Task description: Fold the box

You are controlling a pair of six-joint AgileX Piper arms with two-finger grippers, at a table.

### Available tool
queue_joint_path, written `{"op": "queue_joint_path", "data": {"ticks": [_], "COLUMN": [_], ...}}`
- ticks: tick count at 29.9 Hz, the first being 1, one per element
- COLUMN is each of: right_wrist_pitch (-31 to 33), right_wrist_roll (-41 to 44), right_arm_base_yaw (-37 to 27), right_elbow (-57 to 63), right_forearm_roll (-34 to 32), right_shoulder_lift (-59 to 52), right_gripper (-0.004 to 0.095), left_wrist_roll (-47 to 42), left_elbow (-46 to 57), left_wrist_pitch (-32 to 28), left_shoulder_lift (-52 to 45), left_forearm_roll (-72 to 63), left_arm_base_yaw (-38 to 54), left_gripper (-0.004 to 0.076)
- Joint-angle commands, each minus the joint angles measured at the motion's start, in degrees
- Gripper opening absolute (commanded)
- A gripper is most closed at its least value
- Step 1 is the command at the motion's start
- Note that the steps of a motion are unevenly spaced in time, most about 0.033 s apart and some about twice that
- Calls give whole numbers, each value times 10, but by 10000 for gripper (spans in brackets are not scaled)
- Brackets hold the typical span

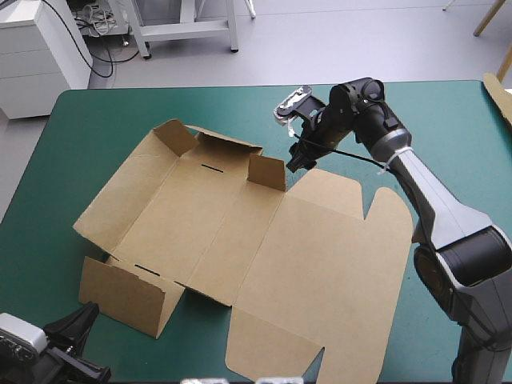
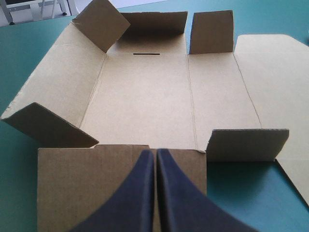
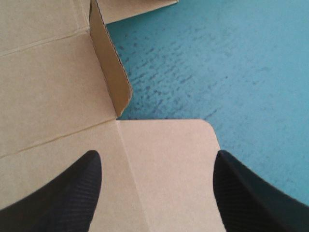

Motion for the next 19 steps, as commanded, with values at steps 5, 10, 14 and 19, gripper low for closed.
{"op": "queue_joint_path", "data": {"ticks": [5, 10, 14, 19], "right_wrist_pitch": [-14, -14, -14, -14], "right_wrist_roll": [0, -1, -9, -20], "right_arm_base_yaw": [25, 33, 34, 36], "right_elbow": [-70, -81, -98, -120], "right_forearm_roll": [0, 4, 20, 40], "right_shoulder_lift": [11, 28, 45, 64], "right_gripper": [605, 605, 605, 605], "left_wrist_roll": [-4, -4, -4, -4], "left_elbow": [-12, -12, -12, -12], "left_wrist_pitch": [-41, -41, -41, -41], "left_shoulder_lift": [-2, -2, -2, -2], "left_forearm_roll": [0, 0, 0, 0], "left_arm_base_yaw": [0, 0, 0, 0], "left_gripper": [-8, -8, -8, -8]}}
